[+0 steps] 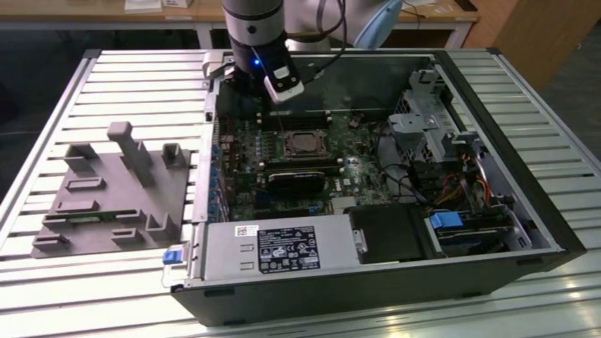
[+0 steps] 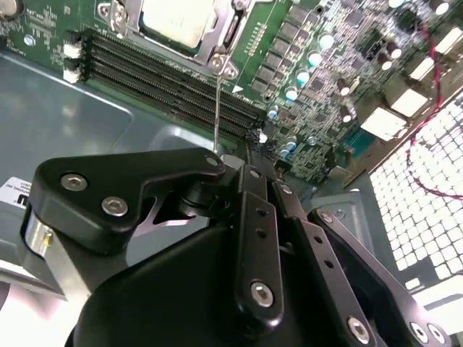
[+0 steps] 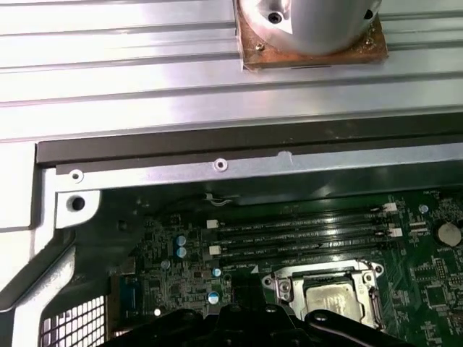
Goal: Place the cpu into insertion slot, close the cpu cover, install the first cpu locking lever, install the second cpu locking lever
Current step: 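Install the first cpu locking lever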
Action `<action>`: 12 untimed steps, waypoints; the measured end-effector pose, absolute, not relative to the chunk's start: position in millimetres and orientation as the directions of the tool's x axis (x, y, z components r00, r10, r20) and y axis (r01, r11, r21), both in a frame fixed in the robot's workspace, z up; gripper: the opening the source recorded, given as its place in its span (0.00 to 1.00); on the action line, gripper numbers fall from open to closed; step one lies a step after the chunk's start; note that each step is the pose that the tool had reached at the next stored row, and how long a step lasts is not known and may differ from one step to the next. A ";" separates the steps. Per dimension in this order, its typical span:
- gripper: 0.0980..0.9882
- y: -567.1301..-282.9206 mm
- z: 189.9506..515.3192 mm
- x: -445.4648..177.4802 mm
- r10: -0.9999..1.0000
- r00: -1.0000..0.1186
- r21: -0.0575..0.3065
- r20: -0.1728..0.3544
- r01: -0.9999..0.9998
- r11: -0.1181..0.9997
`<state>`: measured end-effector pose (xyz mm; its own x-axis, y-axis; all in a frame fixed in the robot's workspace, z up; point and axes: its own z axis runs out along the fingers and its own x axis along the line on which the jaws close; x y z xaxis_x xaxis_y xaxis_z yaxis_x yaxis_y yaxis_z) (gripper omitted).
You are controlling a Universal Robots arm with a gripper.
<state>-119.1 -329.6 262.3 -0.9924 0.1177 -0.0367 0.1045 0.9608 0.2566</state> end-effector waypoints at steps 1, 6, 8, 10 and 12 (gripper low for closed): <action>0.01 -329.6 261.3 -119.1 0.118 -0.992 0.260 -0.037 0.105 0.960; 0.01 -329.7 254.8 -117.0 0.118 -0.992 0.264 -0.036 0.105 0.959; 0.01 -329.6 253.7 -114.5 0.118 -0.992 0.264 -0.036 0.105 0.959; 0.01 -329.5 252.9 -111.5 0.118 -0.992 0.264 -0.036 0.105 0.959; 0.01 -329.4 252.4 -107.2 0.118 -0.992 0.264 -0.036 0.104 0.959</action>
<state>-107.2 -329.4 252.4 -0.9924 0.1180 -0.0357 0.1045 0.9588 0.2642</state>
